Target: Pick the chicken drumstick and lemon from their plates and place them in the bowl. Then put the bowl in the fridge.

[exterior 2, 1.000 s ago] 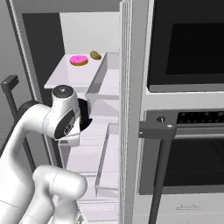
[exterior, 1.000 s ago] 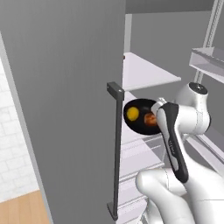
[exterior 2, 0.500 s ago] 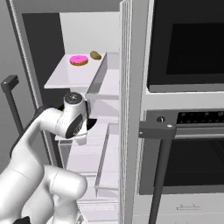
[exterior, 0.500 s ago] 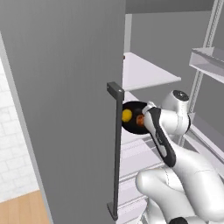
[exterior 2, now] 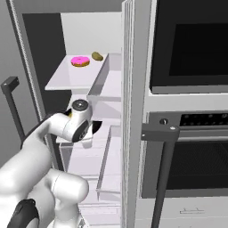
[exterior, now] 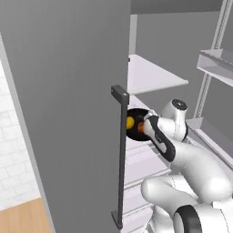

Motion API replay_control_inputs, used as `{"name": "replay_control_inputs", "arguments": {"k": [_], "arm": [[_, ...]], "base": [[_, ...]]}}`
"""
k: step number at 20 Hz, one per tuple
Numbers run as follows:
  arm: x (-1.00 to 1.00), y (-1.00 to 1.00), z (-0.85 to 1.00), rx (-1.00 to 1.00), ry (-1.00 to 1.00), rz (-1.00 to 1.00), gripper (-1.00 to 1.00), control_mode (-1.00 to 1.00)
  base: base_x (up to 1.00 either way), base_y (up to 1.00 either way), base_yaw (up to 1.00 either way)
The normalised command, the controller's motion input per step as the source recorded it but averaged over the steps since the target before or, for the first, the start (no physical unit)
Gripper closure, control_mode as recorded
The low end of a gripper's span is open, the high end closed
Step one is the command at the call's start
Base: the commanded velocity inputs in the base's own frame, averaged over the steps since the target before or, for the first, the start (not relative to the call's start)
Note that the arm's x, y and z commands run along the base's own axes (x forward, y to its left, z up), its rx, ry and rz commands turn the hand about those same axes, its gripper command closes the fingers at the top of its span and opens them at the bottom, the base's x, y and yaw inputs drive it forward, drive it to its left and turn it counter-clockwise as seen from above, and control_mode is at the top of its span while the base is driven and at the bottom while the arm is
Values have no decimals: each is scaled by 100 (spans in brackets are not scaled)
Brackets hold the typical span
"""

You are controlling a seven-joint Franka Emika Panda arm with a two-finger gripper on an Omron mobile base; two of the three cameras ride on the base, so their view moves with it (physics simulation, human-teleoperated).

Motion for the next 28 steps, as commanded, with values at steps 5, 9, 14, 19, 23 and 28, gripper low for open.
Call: {"name": "replay_control_inputs", "arguments": {"k": [5, 9, 14, 19, 23, 28], "arm": [[22, 1, -26, 0, 0, 0, 100, -100], [43, 10, -24, 0, 0, 0, 100, -100], [46, 1, -15, 0, 0, 0, 100, -100], [49, 0, -12, 0, 0, 0, 100, -100], [56, 5, -6, 0, 0, 0, 100, -100], [19, 9, -3, 0, -14, 0, -100, -100]], "base": [[0, 0, 0], [0, 0, 0], [0, 0, 0], [0, 0, 0], [0, 0, 0], [0, 0, 0]]}}
